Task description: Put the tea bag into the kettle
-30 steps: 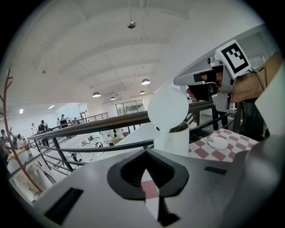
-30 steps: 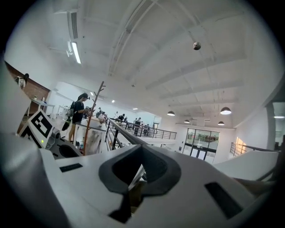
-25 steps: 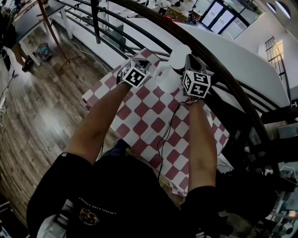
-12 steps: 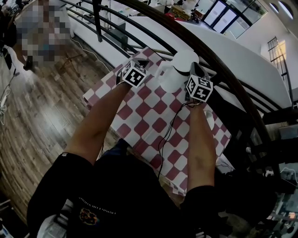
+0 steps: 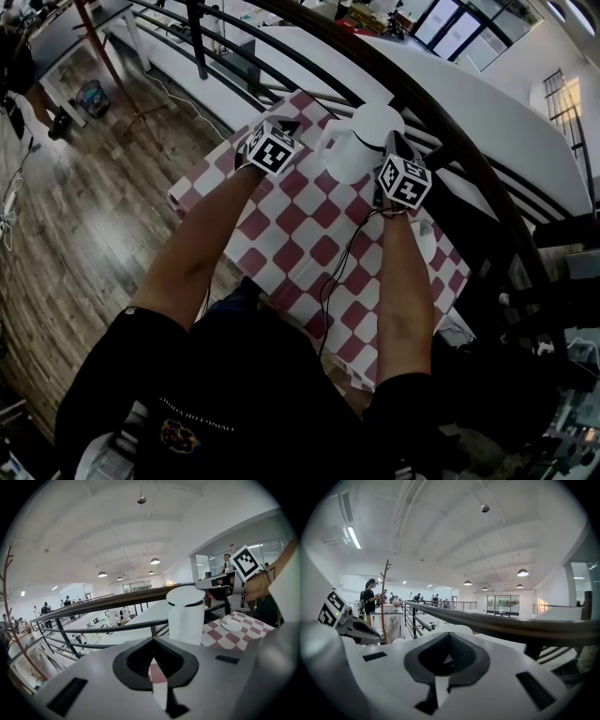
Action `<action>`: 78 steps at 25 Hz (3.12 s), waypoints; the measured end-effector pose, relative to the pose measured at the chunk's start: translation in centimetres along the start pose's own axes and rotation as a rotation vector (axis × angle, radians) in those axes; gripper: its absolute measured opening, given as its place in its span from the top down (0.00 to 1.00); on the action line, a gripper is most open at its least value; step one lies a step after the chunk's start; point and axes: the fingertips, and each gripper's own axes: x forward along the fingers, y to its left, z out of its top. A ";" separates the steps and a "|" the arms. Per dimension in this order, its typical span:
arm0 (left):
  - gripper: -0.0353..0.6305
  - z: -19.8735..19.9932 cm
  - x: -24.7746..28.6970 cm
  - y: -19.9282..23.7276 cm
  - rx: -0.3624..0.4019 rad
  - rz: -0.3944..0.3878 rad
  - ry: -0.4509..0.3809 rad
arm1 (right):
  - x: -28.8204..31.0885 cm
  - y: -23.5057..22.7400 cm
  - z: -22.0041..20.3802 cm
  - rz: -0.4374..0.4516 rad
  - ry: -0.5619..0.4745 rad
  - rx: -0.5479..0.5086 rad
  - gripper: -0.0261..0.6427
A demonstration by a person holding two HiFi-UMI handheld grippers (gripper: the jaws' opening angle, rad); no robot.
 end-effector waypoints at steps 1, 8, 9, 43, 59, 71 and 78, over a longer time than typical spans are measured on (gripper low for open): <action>0.95 0.0 0.1 -0.1 0.001 -0.003 0.000 | 0.0 0.0 -0.1 -0.001 -0.001 0.001 0.94; 0.95 0.0 0.6 -0.4 0.004 -0.011 -0.001 | 0.1 -0.3 -1.2 -0.008 0.010 0.009 0.94; 0.95 -0.1 0.6 -0.4 0.004 -0.012 0.000 | 0.2 -0.3 -1.3 -0.009 0.011 0.009 0.94; 0.95 -0.9 0.2 -2.9 -0.069 -0.063 -0.034 | -4.4 -1.0 -4.8 0.001 0.049 0.006 0.94; 0.95 -0.2 -7.3 -9.4 -0.086 -0.060 -0.117 | -16.7 2.8 -6.9 0.046 0.016 0.068 0.94; 0.95 3.5 -20.1 -16.3 -0.077 -0.136 -0.234 | -31.1 11.2 -0.2 0.146 -0.068 0.086 0.94; 0.95 1.5 -26.0 -22.8 -0.026 -0.220 -0.237 | -38.1 16.0 -1.1 0.194 -0.077 0.063 0.94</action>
